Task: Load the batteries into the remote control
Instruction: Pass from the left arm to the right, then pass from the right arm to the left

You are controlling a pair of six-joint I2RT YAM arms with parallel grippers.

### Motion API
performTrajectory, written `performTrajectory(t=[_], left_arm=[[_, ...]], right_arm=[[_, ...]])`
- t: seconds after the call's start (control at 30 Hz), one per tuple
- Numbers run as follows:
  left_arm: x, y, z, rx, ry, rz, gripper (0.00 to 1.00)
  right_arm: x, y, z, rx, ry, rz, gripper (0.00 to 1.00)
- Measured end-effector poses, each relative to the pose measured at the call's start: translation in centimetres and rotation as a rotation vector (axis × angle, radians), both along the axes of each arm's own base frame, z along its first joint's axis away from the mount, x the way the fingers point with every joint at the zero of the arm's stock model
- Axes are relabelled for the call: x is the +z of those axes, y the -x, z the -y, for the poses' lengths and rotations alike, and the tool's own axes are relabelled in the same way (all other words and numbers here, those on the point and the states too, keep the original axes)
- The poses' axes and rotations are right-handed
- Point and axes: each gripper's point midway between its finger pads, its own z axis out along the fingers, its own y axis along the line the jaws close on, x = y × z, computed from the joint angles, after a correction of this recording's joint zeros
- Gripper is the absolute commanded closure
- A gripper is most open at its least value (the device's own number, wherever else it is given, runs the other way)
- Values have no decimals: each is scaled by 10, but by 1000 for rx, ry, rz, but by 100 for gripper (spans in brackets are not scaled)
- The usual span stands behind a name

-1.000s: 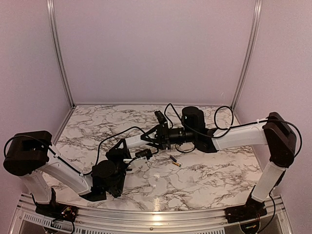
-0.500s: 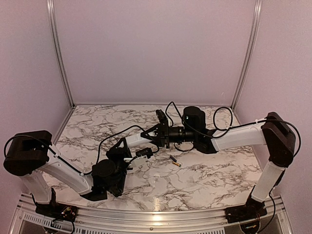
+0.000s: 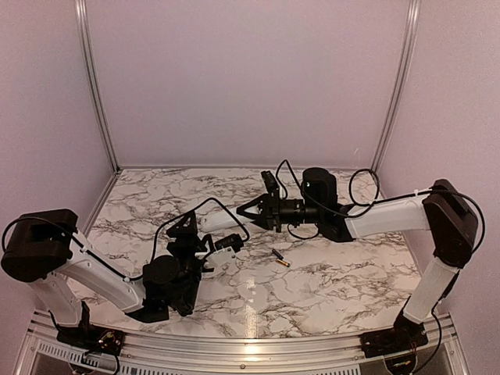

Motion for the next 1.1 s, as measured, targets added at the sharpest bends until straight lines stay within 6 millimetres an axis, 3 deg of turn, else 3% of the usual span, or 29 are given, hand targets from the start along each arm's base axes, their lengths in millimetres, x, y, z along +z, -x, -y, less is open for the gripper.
performTrajectory(t=[0.23,0.4,0.53,0.63,0.73,0.83,0.93,1.1], left_arm=[[49,10,-1,-146,380,-44,11],[79,15,6,-305,645,-162,11],[82,6,18,-404,831,-341,15],[79,-8,14,-457,1032,-504,19],[81,-18,6,-491,1245,-641,23],[79,-14,7,-524,1414,-791,25],[69,-7,13,-531,1487,-927,23],[57,0,15,-555,1460,-1068,23]], right_arm=[[24,-22,34,-70,9,112,100],[45,-26,54,-90,23,229,100],[49,-22,62,-79,58,302,100],[46,-19,64,-67,81,323,100],[31,-14,67,-57,105,305,100],[16,-8,67,-44,126,275,100],[4,0,63,-10,138,253,100],[-11,21,51,116,144,224,100]])
